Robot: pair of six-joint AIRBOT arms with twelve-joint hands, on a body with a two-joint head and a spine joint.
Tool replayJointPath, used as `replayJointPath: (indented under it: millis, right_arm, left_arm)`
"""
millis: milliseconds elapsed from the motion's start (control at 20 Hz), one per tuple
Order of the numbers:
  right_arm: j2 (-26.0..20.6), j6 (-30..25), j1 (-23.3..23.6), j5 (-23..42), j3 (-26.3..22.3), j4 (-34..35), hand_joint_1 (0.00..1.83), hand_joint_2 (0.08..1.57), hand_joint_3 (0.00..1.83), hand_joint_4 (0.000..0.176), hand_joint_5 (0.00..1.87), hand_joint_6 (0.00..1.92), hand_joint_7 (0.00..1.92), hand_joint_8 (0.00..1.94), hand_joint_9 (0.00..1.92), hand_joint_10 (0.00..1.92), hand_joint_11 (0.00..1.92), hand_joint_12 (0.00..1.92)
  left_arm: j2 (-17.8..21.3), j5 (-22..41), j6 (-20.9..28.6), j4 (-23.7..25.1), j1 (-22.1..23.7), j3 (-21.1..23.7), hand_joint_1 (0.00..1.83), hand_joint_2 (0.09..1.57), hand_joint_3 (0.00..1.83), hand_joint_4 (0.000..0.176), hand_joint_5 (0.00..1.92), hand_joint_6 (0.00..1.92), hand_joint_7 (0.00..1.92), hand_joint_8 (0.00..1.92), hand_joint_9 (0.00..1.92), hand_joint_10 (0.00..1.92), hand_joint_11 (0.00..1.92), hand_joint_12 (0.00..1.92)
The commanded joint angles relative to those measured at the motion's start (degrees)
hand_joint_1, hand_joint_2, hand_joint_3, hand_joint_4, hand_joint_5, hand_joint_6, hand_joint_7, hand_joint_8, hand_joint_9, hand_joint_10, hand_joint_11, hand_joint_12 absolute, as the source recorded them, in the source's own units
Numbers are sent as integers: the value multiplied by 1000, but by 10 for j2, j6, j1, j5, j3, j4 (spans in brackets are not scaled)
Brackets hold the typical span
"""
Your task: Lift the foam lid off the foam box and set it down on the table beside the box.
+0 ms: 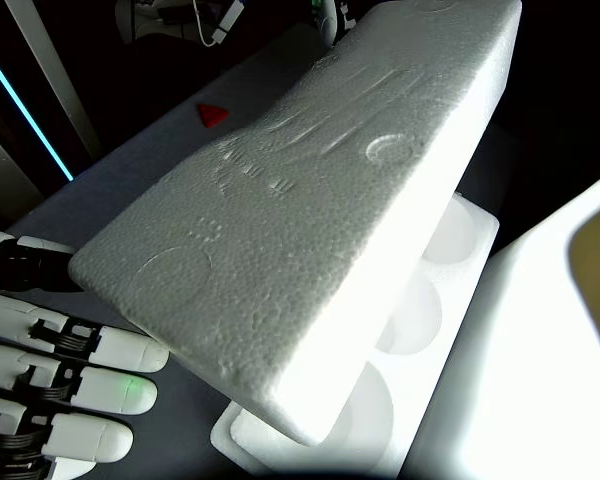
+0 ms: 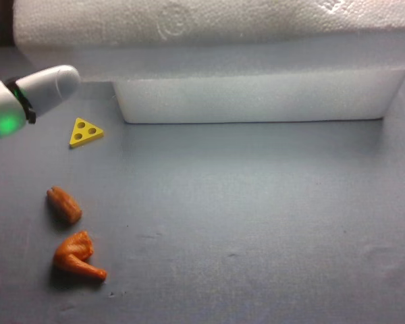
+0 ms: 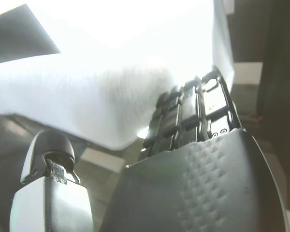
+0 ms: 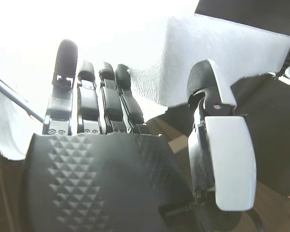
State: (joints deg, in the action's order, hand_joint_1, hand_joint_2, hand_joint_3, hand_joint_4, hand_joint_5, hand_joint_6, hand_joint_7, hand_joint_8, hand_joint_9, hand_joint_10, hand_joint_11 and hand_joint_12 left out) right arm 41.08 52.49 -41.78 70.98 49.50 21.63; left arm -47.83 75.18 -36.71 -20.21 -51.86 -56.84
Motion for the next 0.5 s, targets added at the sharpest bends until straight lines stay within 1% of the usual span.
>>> replayJointPath:
  millis: [0, 100, 150, 200, 300, 350, 400, 450]
  right_arm:
    - [-3, -7, 5, 77, -4, -62, 451, 1234, 0, 0, 125, 223, 117, 6, 0, 242, 0, 1276]
    - [-5, -7, 2, 79, -7, -64, 439, 1233, 0, 0, 160, 222, 137, 9, 0, 303, 0, 1336]
    - [-7, -7, 0, 81, -10, -65, 451, 1246, 4, 0, 156, 220, 123, 3, 0, 261, 0, 1341]
    - [-8, -7, -1, 82, -11, -66, 455, 1258, 3, 0, 157, 207, 112, 3, 0, 226, 0, 1276]
    - [-9, -7, -3, 84, -13, -66, 407, 1284, 3, 0, 158, 185, 128, 5, 0, 309, 0, 1341]
    - [-10, -7, -3, 84, -13, -67, 400, 1288, 2, 0, 154, 162, 109, 2, 0, 244, 0, 1239]
    - [-11, -7, -5, 85, -14, -67, 406, 1274, 0, 0, 172, 130, 117, 4, 0, 252, 0, 1162]
    - [-11, -7, -5, 85, -15, -67, 431, 1275, 0, 0, 184, 94, 108, 1, 0, 212, 0, 1039]
  left_arm:
    - [1, 75, 3, 67, 4, 4, 276, 1068, 0, 0, 98, 5, 0, 0, 0, 0, 0, 0]
    - [3, 77, 3, 68, 1, 8, 250, 1071, 1, 0, 98, 4, 0, 0, 0, 0, 0, 0]
    - [6, 78, 3, 69, -2, 11, 232, 1069, 0, 0, 98, 3, 0, 0, 0, 0, 0, 0]
    - [7, 79, 3, 69, -3, 12, 215, 1070, 1, 0, 95, 2, 0, 0, 0, 0, 0, 0]
    - [9, 79, 3, 69, -5, 14, 257, 1087, 7, 0, 97, 2, 0, 0, 0, 0, 0, 0]
    - [9, 80, 3, 70, -5, 14, 252, 1092, 8, 0, 103, 4, 0, 0, 0, 0, 0, 0]
    - [10, 81, 3, 70, -6, 16, 214, 1099, 10, 0, 97, 1, 0, 0, 0, 0, 0, 0]
    - [10, 81, 3, 70, -7, 17, 194, 1097, 7, 0, 95, 0, 0, 0, 0, 0, 0, 0]
